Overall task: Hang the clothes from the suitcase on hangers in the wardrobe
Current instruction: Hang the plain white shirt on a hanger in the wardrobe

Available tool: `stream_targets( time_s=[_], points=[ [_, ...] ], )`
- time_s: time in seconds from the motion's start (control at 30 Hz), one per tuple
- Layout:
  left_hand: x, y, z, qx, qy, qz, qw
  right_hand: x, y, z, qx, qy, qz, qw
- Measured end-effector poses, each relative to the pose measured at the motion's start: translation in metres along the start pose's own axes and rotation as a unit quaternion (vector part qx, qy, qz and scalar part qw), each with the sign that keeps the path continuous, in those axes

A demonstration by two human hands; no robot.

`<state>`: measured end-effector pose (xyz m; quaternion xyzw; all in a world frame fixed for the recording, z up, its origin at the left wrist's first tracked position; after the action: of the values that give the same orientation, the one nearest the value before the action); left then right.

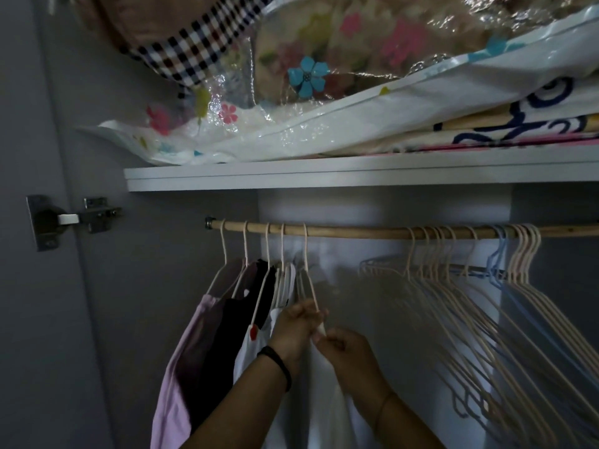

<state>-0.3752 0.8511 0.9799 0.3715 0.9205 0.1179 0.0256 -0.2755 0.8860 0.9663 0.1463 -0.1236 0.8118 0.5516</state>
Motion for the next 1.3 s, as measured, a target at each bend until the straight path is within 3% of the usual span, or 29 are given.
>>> stream_targets(
  time_s=[0.27,0.53,0.8,1.1,1.3],
  points=[
    [-0.004,-0.021,-0.004,0.05,0.056,0.001,0.997,-0.007,-0.003,-0.013,0.035,0.045,-0.03,0.998],
    [-0.038,-0.049,-0.005,0.074,0.093,0.009,0.993,-0.04,-0.007,0.0,-0.006,0.0,-0.069,0.998],
    [-0.109,-0.09,0.018,0.124,0.085,0.046,0.988,-0.074,-0.014,0.0,0.001,0.013,-0.066,0.998],
    [-0.257,-0.195,0.073,0.165,0.023,-0.071,0.983,-0.187,0.018,-0.01,0.023,0.056,0.039,0.997],
    [-0.392,-0.279,0.124,0.196,-0.06,-0.171,0.964,-0.322,0.056,-0.042,0.03,0.128,0.177,0.975]
  ],
)
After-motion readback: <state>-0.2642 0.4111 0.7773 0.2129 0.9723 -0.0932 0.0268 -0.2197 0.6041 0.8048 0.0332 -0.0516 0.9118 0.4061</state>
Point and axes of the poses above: each hand's wrist, its own x-axis towards the middle knuckle, its own y-axis out of the palm, z = x × y, the point moved 8 cm from there along x, towards the middle knuckle, and after that the axes turned 12 degrees about -z, right-handed, at the moved point
